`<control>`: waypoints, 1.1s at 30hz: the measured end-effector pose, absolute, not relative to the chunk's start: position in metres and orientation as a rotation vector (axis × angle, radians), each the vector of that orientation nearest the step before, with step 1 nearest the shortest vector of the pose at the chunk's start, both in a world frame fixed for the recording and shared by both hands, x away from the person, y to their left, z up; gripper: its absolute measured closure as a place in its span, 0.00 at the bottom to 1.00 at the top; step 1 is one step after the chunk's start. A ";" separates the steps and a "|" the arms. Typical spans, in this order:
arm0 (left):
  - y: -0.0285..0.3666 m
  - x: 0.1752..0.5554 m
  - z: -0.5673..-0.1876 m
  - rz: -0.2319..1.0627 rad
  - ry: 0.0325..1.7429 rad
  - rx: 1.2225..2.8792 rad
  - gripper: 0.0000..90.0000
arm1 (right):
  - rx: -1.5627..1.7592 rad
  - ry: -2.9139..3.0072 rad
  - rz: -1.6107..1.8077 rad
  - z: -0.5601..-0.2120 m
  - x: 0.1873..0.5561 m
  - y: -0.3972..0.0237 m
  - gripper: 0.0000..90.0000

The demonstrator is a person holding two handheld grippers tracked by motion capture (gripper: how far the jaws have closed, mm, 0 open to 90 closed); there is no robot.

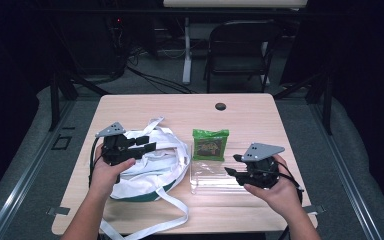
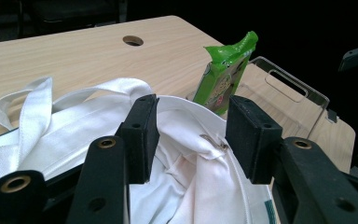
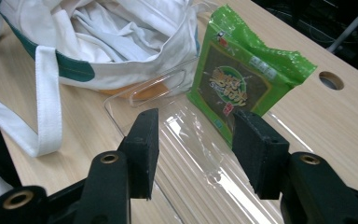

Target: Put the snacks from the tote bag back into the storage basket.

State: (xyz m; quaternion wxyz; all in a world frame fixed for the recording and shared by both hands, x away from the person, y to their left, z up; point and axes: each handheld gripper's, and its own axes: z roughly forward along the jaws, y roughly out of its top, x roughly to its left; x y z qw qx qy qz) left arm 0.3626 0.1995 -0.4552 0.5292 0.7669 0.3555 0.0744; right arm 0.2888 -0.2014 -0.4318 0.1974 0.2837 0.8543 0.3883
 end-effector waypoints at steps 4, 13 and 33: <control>0.199 0.363 -0.456 0.178 0.849 1.832 0.59 | 0.792 2.406 1.109 -0.439 0.286 -0.201 0.57; 0.199 0.363 -0.456 0.181 0.855 1.833 0.59 | 0.758 2.448 1.126 -0.456 0.280 -0.197 0.57; 0.199 0.363 -0.459 0.190 0.867 1.839 0.59 | 0.698 2.461 1.254 -0.482 0.268 -0.194 0.59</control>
